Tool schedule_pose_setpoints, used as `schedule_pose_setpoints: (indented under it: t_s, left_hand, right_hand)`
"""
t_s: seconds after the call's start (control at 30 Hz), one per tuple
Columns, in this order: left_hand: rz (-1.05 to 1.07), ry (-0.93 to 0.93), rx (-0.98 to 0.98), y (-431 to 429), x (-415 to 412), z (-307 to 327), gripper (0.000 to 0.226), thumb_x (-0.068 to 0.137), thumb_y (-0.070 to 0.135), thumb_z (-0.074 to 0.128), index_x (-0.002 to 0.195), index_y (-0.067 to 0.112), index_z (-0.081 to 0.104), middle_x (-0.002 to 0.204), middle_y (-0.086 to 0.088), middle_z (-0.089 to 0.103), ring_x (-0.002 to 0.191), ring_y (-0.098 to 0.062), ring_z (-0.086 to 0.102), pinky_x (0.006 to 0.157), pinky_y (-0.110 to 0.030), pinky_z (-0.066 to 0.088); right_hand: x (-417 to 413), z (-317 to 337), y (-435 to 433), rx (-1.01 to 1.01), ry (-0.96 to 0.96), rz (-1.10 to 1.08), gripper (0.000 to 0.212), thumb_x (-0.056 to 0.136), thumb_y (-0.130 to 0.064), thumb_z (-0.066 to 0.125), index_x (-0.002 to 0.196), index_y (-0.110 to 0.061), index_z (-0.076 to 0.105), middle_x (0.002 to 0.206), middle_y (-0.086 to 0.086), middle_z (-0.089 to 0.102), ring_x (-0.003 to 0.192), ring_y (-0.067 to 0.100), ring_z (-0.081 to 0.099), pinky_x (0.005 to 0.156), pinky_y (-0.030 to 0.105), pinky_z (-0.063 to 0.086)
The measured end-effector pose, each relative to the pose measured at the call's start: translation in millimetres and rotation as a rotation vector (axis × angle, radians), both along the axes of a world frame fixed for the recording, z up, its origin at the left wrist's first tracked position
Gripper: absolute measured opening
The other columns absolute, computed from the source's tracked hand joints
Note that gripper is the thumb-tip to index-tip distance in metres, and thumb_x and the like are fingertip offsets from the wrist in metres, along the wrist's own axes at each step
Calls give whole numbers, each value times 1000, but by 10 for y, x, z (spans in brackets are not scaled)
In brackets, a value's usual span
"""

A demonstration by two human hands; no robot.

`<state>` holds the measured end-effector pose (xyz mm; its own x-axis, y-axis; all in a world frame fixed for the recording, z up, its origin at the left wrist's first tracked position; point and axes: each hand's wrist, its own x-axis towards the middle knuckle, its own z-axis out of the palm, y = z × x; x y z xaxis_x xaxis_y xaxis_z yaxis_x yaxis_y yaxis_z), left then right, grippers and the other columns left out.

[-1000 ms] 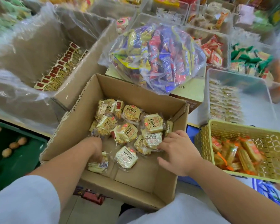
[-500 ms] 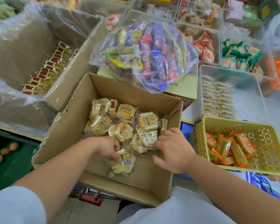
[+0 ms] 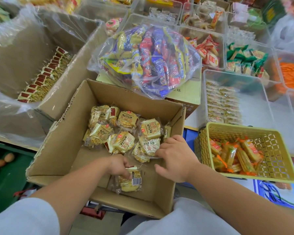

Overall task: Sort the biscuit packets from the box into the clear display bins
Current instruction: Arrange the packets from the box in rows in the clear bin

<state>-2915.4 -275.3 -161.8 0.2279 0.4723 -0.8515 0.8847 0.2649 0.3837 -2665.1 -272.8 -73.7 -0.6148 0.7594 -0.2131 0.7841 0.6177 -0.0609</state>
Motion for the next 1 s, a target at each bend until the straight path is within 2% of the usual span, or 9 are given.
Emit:
schedule_pose_setpoints:
  t_s: [0.17, 0.27, 0.37, 0.47, 0.6, 0.67, 0.73, 0.87, 1.0]
  left_hand:
    - [-67, 101, 56, -71, 142, -22, 54, 82, 41, 84, 125, 14, 65, 121, -5, 70, 106, -22, 66, 96, -36, 56]
    - [-64, 178, 169, -144, 214, -51, 47, 81, 45, 85, 116, 18, 68, 108, 1, 67, 96, -18, 64, 85, -31, 55]
    - [-33, 164, 225, -149, 270, -39, 52, 78, 44, 87, 119, 17, 71, 109, 3, 68, 91, -15, 66, 82, -31, 58]
    - [-63, 133, 207, -149, 338, -12, 56, 76, 42, 89, 124, 21, 69, 90, 12, 60, 80, -9, 61, 59, -21, 45]
    - [-118, 111, 130, -142, 372, -19, 43, 78, 39, 87, 112, 22, 67, 103, 3, 67, 92, -18, 67, 73, -29, 55]
    - [-159, 73, 70, -150, 368, -17, 45, 81, 38, 84, 118, 22, 65, 99, 5, 65, 88, -16, 64, 70, -29, 53]
    - [-203, 26, 43, -167, 371, -15, 44, 81, 39, 84, 116, 23, 63, 101, 5, 62, 89, -15, 59, 63, -26, 44]
    - [-165, -43, 27, -189, 399, 4, 56, 84, 41, 82, 130, 16, 61, 128, -5, 63, 108, -22, 60, 80, -26, 42]
    - [-161, -102, 27, -194, 417, 58, 57, 87, 40, 79, 135, 15, 60, 133, -7, 63, 119, -27, 61, 85, -26, 43]
  right_hand:
    - [12, -9, -1, 13, 1, 8, 49, 86, -62, 34, 79, -27, 67, 68, -8, 54, 75, 19, 47, 89, 41, 35]
    - [14, -23, -4, 23, 11, 9, 48, 86, -61, 34, 78, -26, 66, 67, -8, 54, 74, 19, 46, 89, 42, 36]
    - [11, -31, -1, 41, 23, 9, 46, 86, -60, 37, 73, -25, 64, 64, -8, 51, 72, 20, 45, 86, 42, 37]
    - [21, -44, -8, 49, 32, 9, 44, 85, -60, 40, 70, -24, 61, 62, -7, 49, 71, 20, 45, 85, 42, 37]
    - [36, -58, -2, 40, 36, 1, 43, 84, -59, 41, 70, -24, 62, 62, -8, 49, 72, 20, 45, 87, 42, 37]
    - [33, -64, 0, 37, 29, 3, 44, 84, -60, 40, 71, -24, 62, 63, -8, 50, 73, 20, 46, 87, 42, 37]
    - [30, -61, -1, 34, 24, 7, 44, 85, -60, 39, 71, -24, 62, 63, -7, 50, 73, 20, 46, 87, 42, 37]
    - [24, -43, 1, 34, 24, 14, 45, 85, -60, 39, 73, -25, 63, 64, -8, 51, 73, 20, 46, 87, 42, 36]
    - [33, -35, 6, 26, 25, 22, 46, 85, -61, 38, 74, -25, 65, 65, -8, 52, 74, 20, 47, 88, 42, 36]
